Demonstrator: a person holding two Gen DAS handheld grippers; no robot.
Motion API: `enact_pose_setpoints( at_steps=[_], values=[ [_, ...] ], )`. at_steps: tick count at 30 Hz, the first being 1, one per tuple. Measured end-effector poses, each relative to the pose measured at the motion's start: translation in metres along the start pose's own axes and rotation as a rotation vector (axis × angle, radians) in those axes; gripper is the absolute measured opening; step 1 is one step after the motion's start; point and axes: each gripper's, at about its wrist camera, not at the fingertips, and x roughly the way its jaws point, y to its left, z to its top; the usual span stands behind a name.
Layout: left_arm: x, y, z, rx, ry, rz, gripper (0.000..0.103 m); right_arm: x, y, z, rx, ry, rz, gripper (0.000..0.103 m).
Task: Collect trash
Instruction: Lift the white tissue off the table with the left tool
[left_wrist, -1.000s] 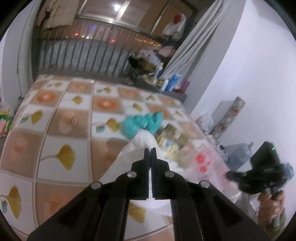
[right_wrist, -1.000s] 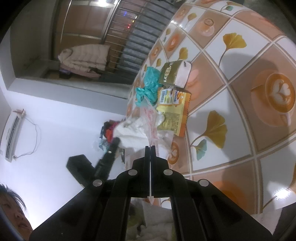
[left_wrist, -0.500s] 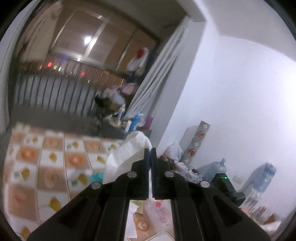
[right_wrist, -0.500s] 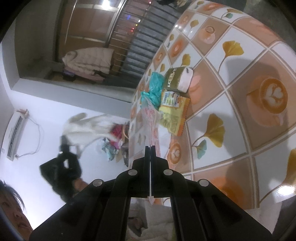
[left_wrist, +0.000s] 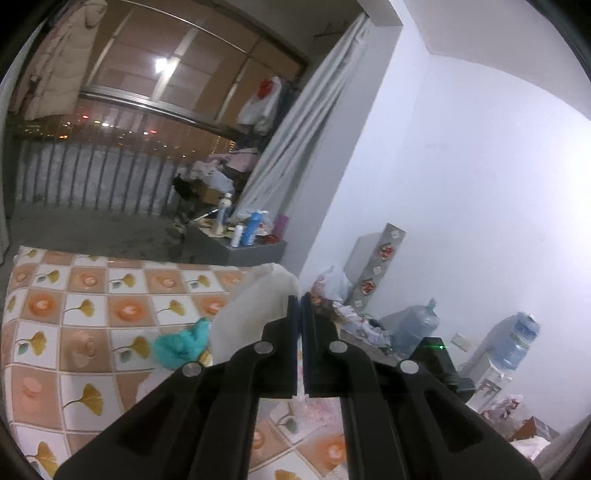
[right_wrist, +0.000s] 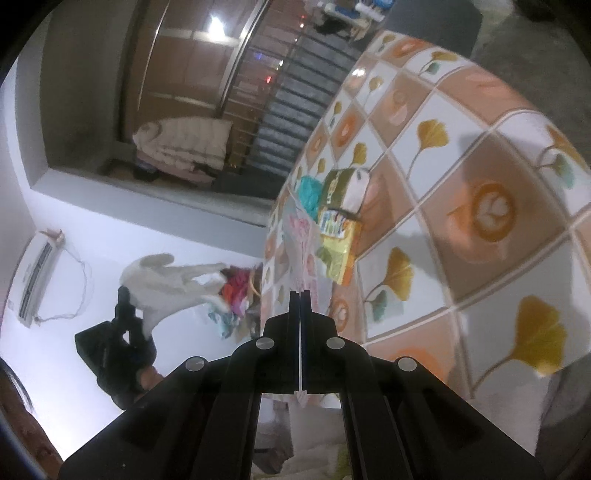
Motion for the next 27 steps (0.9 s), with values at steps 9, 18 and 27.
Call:
enact_pose_setpoints(
  at_steps=[9,18,27],
  values=[
    [0.051,-0.037,0.001,0.026,0.094,-0.094,0.001,-0.05,-0.027,0.003,0.053,-0.126,0.012,0.0],
    [0.131,-0.104,-0.009,0.117,0.222,-0.225,0.002,-0.131,-0.076,-0.01,0.161,-0.334,0.001,0.0],
    [0.245,-0.191,-0.045,0.234,0.406,-0.346,0.002,-0.229,-0.136,-0.032,0.315,-0.596,-0.154,0.0]
  ],
)
